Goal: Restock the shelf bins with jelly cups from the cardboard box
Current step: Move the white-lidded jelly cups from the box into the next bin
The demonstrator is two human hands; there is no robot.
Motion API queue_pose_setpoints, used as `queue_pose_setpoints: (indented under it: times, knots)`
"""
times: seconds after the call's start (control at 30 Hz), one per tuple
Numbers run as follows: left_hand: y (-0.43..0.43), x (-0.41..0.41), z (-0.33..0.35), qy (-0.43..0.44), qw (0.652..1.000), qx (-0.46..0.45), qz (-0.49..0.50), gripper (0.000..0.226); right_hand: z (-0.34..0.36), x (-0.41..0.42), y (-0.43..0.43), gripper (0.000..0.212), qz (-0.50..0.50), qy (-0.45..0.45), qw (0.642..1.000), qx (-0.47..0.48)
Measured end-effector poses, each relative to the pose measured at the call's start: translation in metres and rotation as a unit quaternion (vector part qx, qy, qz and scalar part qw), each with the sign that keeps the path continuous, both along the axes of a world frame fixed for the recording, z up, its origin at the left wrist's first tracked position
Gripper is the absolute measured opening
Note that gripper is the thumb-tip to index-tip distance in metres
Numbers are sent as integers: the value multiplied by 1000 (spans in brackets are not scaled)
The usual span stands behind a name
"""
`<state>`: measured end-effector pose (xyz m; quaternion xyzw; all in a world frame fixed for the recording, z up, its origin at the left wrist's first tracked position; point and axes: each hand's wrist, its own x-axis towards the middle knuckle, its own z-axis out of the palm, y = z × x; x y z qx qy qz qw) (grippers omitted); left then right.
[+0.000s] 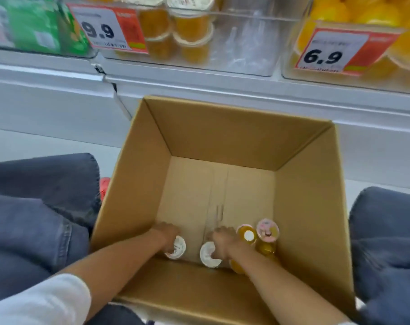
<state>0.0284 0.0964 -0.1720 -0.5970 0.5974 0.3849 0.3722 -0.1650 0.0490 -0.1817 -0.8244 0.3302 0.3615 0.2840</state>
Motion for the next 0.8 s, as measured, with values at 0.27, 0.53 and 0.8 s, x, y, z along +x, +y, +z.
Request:
queue_pose_setpoints:
  times: [0.27,0.53,0.8]
  knots:
    - [10,-20,-15,-9,988,-14,-155,75,-21,-14,10,61,285,-46,952,-105]
    - [13,-13,-28,25,986,-61,-151,78,-43,-15,20,57,302,-105,938,-138]
    - [-21,-5,-3,60,973,-199,103,80,-16,-6,-18,77,-95,-206,970,-81]
